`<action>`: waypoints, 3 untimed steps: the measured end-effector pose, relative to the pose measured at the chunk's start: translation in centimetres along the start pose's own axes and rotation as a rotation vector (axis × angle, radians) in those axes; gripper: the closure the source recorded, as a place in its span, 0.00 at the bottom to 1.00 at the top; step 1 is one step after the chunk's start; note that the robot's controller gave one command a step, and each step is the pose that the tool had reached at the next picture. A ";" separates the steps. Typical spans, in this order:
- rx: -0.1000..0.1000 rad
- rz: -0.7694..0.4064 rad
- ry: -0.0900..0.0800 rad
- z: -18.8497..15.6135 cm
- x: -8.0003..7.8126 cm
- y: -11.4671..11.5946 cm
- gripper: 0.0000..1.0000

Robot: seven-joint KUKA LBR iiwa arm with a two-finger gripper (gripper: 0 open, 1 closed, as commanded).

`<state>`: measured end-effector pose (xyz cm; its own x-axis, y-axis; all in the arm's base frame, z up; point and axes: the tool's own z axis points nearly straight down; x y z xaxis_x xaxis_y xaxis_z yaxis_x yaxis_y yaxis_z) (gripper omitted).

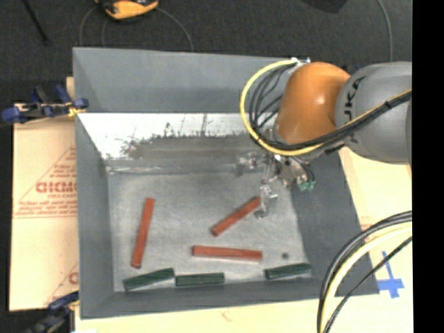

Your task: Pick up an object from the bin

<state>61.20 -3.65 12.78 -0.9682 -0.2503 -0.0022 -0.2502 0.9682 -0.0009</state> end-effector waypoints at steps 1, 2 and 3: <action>-0.001 0.137 -0.002 0.9 -0.2 -0.7 0.00; 0.000 0.219 -0.004 5.3 0.1 0.3 0.00; 0.001 0.189 -0.005 6.0 0.4 0.2 1.00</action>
Offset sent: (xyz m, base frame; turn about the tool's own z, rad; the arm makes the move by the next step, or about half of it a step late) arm -0.0043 0.0051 -0.0578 0.2204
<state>60.81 -3.52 6.81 -0.9979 -0.0642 -0.0076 -0.0642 0.9979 -0.0012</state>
